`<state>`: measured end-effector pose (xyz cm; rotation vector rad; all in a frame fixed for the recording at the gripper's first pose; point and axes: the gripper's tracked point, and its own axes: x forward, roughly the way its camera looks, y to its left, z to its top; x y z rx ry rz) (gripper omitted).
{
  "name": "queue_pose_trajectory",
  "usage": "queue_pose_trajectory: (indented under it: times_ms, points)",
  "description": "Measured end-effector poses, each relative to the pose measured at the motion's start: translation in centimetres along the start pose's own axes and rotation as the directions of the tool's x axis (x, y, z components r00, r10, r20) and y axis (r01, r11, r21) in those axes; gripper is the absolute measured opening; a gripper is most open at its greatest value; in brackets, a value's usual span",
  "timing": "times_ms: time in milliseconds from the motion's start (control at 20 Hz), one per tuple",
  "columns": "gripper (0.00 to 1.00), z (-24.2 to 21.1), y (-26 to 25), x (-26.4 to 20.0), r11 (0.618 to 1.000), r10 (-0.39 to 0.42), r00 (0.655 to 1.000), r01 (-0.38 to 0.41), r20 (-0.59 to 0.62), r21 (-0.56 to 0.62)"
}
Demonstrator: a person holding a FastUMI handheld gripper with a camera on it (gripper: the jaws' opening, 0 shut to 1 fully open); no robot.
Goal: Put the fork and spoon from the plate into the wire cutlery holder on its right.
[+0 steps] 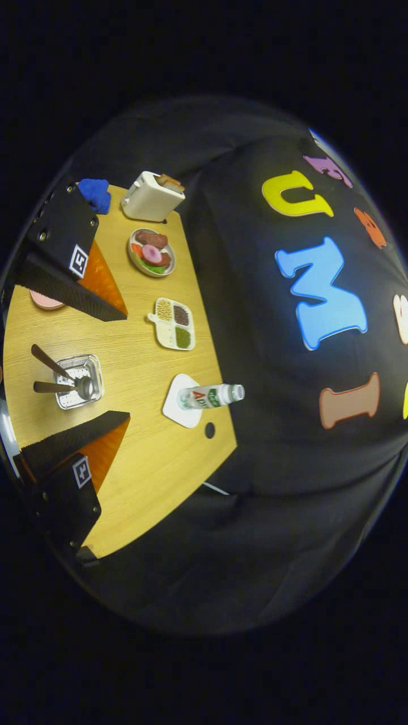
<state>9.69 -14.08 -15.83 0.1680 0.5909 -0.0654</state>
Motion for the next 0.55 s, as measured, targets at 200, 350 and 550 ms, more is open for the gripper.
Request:
queue_pose_trajectory:
  times_ms: [200,350,550]
  points:
    - [0.98,8.1,1.5,-3.6,0.997,-0.012,0.968,0.032,0.253,-0.074]
    - [0.98,12.9,2.3,-6.6,0.992,-0.018,0.914,0.066,0.405,-0.104]
    - [0.98,16.2,3.4,-9.2,0.988,-0.007,0.867,0.084,0.499,-0.133]
